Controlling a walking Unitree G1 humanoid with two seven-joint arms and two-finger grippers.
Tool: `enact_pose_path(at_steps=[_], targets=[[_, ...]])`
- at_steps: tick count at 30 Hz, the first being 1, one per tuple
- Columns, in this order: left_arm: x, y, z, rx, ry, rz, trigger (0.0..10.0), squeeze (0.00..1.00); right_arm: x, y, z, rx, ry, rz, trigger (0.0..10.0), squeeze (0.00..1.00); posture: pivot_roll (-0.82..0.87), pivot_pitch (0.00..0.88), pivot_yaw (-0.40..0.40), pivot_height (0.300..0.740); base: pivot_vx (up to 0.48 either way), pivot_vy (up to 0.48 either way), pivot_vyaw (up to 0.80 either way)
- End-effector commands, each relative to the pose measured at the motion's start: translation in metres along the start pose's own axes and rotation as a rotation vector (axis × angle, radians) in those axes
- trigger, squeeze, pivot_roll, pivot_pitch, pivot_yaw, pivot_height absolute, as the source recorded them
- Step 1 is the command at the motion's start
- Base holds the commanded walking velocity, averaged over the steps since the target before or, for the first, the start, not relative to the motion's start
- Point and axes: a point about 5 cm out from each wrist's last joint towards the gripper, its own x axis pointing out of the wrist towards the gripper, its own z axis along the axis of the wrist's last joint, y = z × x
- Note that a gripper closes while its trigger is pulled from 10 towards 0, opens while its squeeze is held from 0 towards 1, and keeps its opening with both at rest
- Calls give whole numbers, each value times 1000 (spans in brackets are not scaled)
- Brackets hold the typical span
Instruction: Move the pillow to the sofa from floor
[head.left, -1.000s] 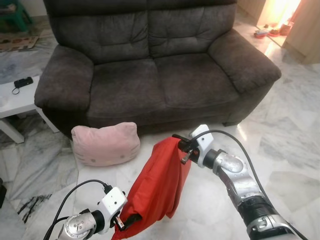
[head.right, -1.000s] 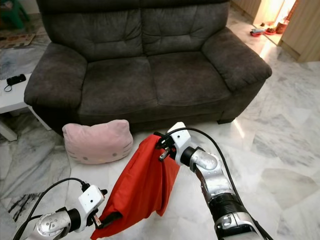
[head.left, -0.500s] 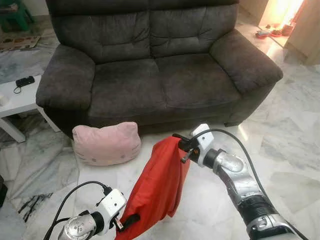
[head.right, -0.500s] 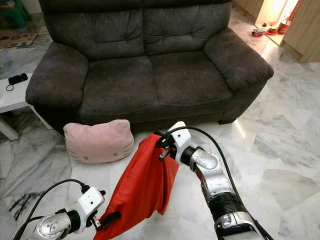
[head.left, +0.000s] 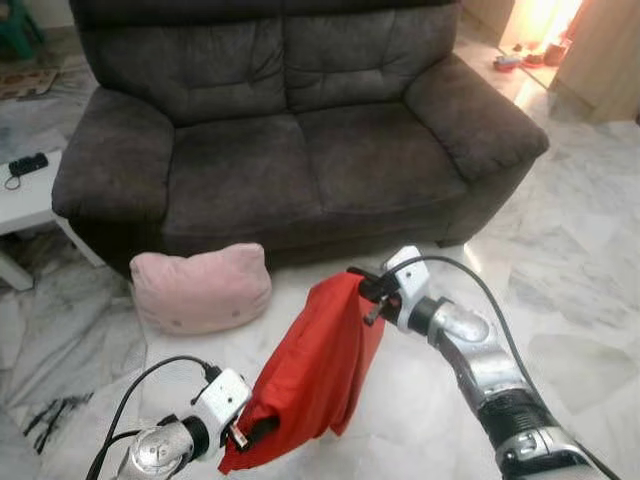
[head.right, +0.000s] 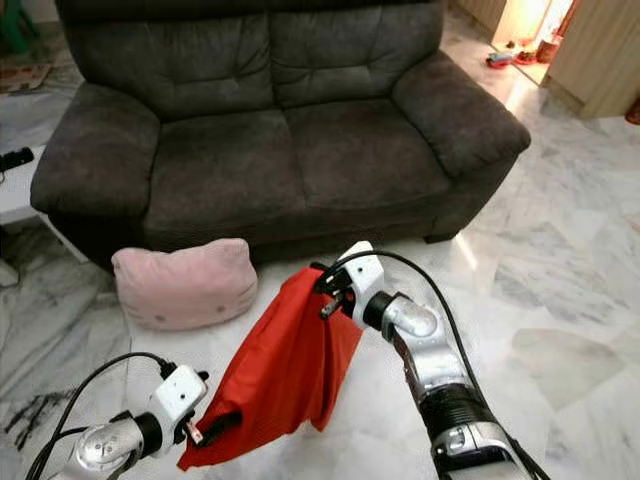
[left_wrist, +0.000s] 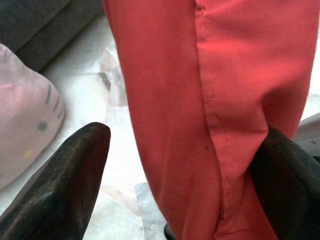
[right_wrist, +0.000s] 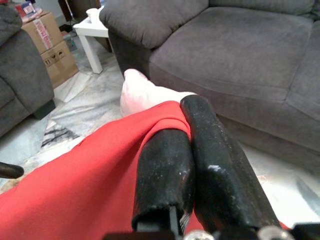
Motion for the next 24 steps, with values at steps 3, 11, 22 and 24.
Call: enact_pose_path(at_steps=[3, 11, 22, 24], targets=[[-2, 2, -3, -14, -2, 17, 10000, 0, 3, -5, 37, -56, -152, -9, 10000, 0, 45, 101, -41, 740, 0, 0, 0], [-9, -12, 1, -29, -13, -135, 10000, 0, 5, -6, 38, -55, -150, -15, 10000, 0, 44, 101, -41, 740, 0, 0, 0], [-16, -17, -7, -32, 64, -207, 10000, 0, 8, -4, 39, -59, -146, -7, 10000, 0, 46, 101, -42, 740, 0, 0, 0], [-14, -20, -16, -41, 104, -205, 10000, 0, 9, -4, 41, -64, -152, -4, 10000, 0, 36, 98, -37, 740, 0, 0, 0]])
